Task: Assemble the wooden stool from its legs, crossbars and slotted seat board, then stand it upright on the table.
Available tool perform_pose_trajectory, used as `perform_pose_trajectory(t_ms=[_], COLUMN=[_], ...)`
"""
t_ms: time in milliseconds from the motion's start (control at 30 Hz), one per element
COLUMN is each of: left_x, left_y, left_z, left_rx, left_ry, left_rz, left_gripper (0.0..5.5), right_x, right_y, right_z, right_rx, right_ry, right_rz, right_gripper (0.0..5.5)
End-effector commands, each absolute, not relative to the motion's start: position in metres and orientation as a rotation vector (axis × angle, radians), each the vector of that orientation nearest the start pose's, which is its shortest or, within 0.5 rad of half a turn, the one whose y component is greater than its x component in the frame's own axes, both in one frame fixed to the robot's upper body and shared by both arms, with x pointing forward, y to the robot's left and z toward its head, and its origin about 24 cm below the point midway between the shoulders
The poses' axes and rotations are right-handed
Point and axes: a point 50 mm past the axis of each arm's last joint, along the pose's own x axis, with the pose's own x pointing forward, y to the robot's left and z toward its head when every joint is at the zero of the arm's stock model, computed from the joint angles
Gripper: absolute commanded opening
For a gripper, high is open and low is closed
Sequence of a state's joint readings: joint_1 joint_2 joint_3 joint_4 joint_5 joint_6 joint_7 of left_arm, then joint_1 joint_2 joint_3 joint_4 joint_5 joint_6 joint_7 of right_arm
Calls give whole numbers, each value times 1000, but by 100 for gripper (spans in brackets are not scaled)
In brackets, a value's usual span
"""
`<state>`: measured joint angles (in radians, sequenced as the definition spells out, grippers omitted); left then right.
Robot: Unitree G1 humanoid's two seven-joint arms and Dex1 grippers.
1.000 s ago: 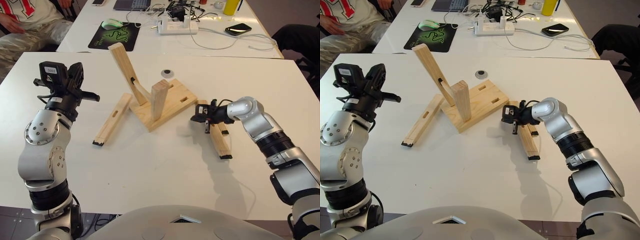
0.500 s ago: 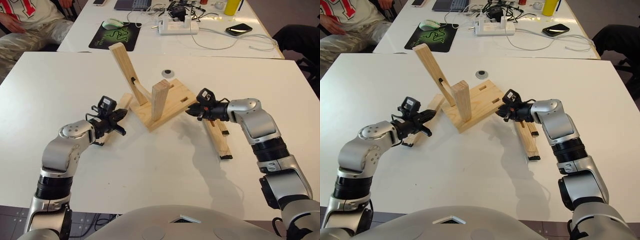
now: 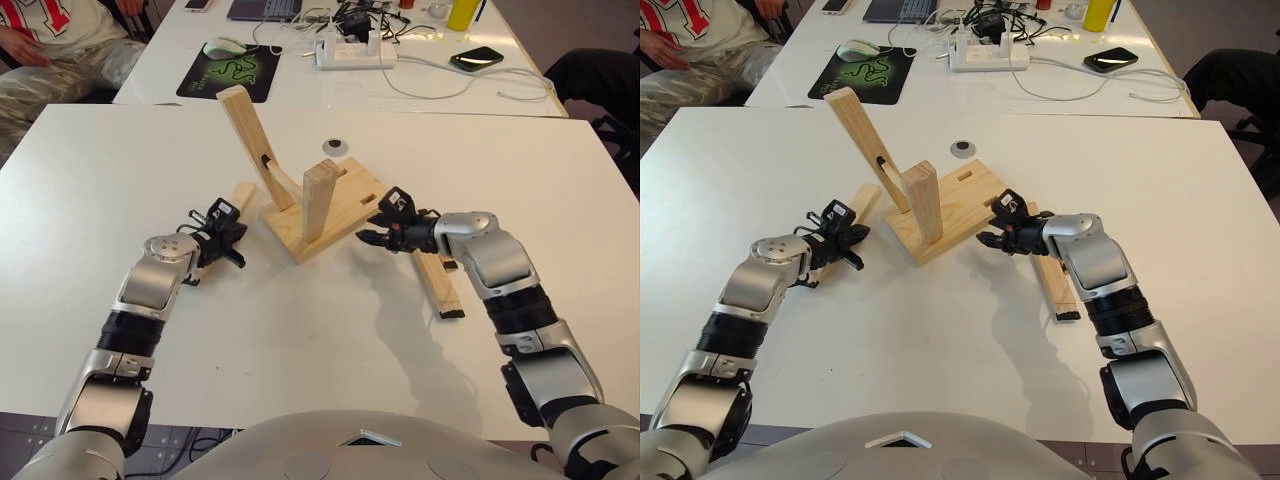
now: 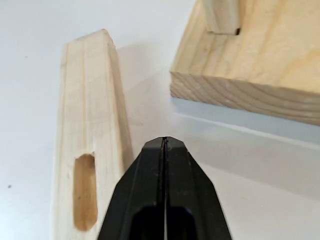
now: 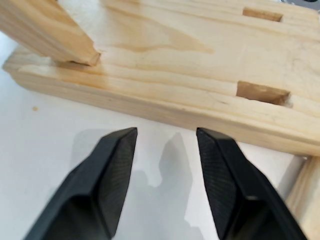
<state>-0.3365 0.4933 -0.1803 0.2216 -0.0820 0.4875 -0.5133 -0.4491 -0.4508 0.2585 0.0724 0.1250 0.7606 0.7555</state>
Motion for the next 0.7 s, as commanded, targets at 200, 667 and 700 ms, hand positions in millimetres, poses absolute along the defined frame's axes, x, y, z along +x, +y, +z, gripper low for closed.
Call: perform_pose_trajectory(t_ms=[200,667,700], left_x=[334,340,336], left_y=[191,155,152], left_z=[45,28,27], left_rx=[507,456,447], left_ry=[404,315,315], left_rz=[-528,-746,-781], left_gripper=[0,0,0], right_x=[299,297,298], right_y=[-142,-132,-130], right_z=[63,49,48], right_rx=[-251,-213,-216], right_ry=[623,678,674], right_rz=[724,578,572], right_gripper=[219,219,219])
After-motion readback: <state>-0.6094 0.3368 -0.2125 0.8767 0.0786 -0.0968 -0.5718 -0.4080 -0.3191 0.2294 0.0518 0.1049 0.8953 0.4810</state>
